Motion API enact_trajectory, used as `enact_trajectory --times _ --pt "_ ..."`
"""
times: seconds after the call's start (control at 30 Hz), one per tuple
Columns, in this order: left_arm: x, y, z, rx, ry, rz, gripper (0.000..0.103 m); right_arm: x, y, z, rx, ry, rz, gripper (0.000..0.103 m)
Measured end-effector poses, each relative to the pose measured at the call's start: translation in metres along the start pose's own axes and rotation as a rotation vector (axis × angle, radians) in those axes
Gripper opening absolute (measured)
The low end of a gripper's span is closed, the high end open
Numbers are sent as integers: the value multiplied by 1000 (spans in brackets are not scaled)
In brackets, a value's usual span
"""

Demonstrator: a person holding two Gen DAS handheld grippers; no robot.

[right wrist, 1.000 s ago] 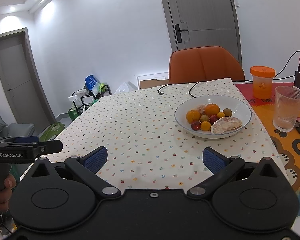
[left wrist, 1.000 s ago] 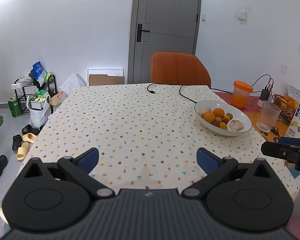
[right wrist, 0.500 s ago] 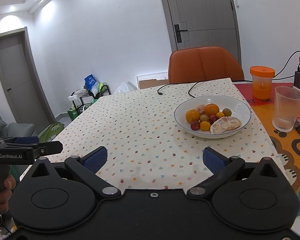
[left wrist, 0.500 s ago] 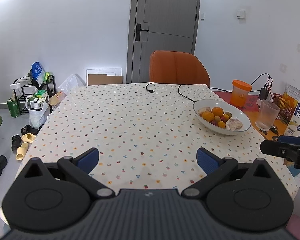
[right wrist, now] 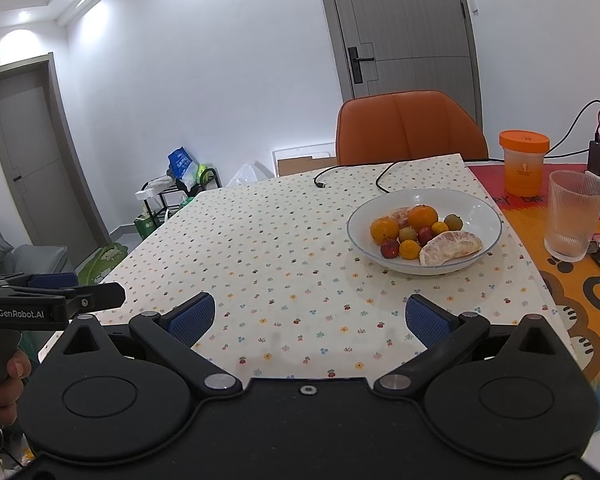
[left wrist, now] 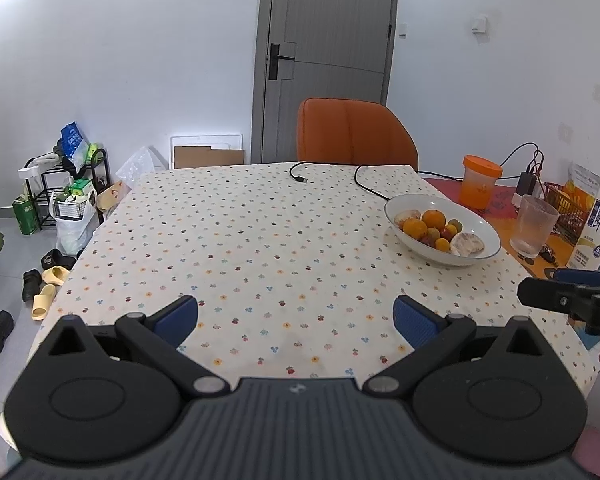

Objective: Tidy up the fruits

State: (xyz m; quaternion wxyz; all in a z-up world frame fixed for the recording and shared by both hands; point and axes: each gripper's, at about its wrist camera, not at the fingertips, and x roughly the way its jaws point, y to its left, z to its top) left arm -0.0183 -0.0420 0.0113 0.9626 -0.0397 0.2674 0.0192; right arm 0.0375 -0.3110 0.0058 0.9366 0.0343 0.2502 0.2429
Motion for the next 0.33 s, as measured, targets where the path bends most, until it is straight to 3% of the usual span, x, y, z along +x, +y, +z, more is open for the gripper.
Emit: enact_trajectory --times 0.33 --pt "2 -2 -1 7 6 -6 103 3 0 -3 6 8 -6 103"
